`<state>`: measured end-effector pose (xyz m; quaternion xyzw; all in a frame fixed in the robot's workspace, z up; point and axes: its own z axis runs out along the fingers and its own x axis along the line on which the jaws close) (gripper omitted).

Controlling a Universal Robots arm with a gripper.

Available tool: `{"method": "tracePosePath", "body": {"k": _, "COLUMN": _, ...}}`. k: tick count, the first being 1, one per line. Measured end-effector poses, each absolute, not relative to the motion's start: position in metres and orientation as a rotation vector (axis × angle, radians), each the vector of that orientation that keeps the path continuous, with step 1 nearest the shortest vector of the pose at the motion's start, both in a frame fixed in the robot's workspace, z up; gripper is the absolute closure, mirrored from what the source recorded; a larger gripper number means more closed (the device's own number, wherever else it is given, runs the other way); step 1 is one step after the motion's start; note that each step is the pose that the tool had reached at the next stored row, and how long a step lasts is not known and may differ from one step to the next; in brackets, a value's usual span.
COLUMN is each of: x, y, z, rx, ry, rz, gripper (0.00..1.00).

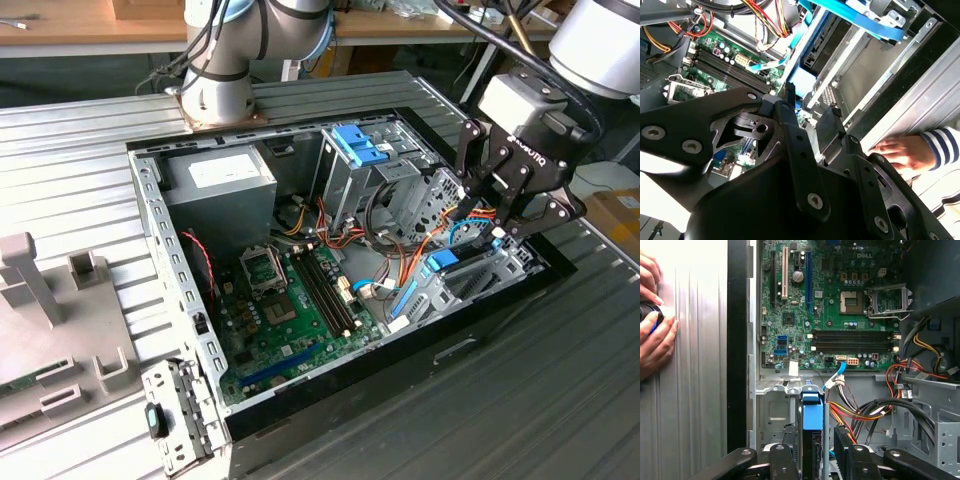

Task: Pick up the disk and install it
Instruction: 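Insert the disk into the insertion slot, then insert the first disk wire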

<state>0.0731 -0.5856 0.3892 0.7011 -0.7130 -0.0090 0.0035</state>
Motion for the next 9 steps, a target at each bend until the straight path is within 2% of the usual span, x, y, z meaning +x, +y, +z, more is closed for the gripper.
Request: {"method": "tracePosePath", "body": {"k": 9, "x": 0.0730, "y": -0.5859, "z": 0.3892, "rx": 2.198, "ry": -2.235, "rz": -0.028, "gripper": 0.56}}
